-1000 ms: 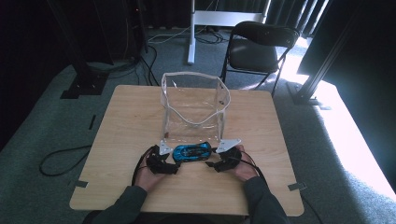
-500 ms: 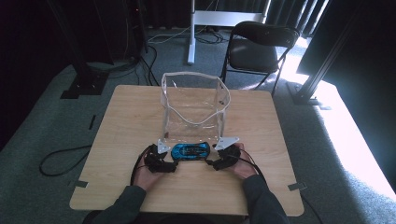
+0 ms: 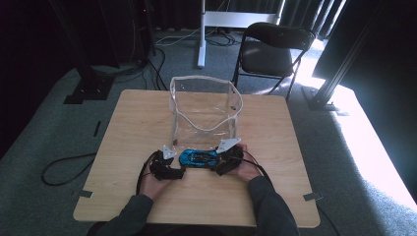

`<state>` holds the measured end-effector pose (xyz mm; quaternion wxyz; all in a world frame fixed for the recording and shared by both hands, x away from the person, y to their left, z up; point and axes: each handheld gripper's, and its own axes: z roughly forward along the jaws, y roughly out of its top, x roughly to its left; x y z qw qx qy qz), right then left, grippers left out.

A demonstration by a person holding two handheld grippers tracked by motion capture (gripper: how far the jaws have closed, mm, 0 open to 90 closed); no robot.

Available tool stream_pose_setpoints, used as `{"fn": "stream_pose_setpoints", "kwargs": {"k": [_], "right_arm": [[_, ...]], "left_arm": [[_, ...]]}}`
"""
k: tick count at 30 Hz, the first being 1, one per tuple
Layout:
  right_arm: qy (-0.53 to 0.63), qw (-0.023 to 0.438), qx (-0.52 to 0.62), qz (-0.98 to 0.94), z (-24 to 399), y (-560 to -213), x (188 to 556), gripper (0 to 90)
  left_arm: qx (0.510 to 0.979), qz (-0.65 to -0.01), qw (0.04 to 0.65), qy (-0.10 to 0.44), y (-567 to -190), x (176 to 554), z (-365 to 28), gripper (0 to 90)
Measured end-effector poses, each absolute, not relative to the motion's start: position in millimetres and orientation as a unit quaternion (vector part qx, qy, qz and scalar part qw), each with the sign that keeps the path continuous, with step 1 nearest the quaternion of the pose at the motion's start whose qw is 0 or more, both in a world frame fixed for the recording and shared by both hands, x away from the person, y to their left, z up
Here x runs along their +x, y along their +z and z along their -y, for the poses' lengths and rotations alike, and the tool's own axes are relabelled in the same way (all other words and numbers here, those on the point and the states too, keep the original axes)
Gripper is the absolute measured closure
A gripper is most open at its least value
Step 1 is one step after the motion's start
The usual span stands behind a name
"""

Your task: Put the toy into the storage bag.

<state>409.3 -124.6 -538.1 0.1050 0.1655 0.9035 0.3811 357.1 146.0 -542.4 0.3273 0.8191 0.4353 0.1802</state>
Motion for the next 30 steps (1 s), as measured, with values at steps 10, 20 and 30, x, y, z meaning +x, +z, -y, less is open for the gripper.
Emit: {"fn": "stream_pose_setpoints", "kwargs": {"k": [10, 20, 30], "right_arm": [[0.385, 0.137, 0.155, -0.899, 125.7, -540.6, 385.9, 21.9], [0.393, 0.126, 0.162, -0.896, 122.2, -546.6, 389.5, 21.2], [0.450, 0.095, 0.173, -0.871, 127.6, -538.7, 382.6, 23.8]], "left_arm": [[0.817, -0.437, 0.329, 0.182, -542.5, 359.7, -148.9, 19.7], [0.817, -0.434, 0.331, 0.183, -543.0, 359.4, -148.9, 19.8], [0.827, -0.413, 0.339, 0.175, -543.7, 355.9, -142.6, 19.8]]}}
